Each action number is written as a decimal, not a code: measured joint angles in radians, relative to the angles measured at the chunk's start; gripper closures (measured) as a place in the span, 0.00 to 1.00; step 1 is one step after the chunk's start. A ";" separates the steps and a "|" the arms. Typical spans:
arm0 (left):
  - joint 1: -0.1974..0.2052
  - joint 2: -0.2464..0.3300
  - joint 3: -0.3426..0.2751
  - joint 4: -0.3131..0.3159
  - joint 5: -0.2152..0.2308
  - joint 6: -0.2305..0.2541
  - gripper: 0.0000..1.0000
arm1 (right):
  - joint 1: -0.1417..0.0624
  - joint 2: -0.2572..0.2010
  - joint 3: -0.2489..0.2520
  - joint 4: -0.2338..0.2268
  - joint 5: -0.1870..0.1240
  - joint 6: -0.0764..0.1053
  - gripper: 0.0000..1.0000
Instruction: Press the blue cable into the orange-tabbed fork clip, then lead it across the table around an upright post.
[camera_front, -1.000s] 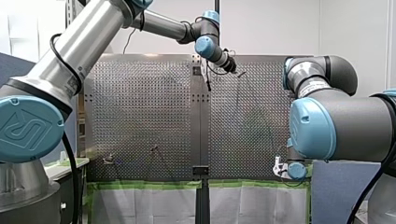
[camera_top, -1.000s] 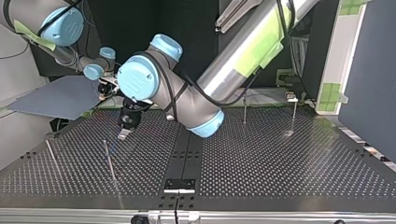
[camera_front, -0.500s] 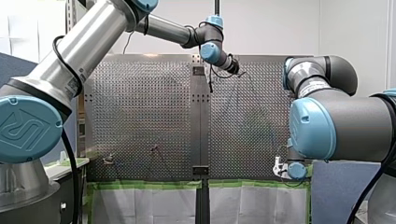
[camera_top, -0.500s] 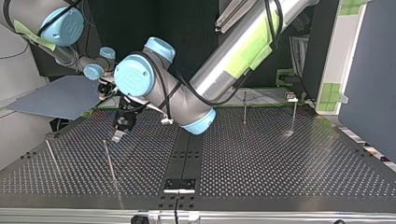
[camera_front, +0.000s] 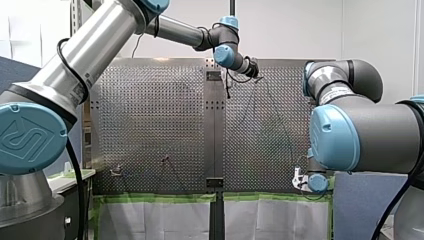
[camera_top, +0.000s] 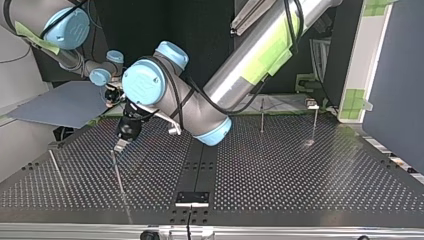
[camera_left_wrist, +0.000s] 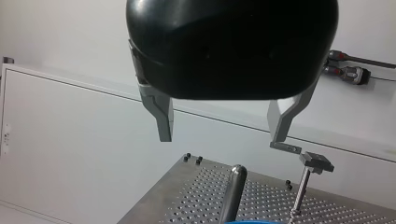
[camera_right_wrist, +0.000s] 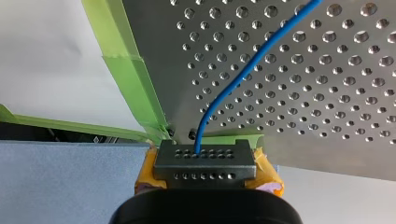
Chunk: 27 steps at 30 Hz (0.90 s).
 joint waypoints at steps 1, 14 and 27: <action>0.000 0.000 0.000 0.000 0.000 0.000 0.00 | -0.001 0.000 0.000 0.000 0.000 0.000 1.00; 0.001 0.000 0.000 -0.014 -0.009 -0.005 0.00 | -0.003 0.000 0.000 0.000 -0.003 0.000 1.00; -0.001 0.001 0.000 -0.085 -0.093 -0.018 0.00 | -0.003 0.000 0.000 0.003 -0.003 0.000 1.00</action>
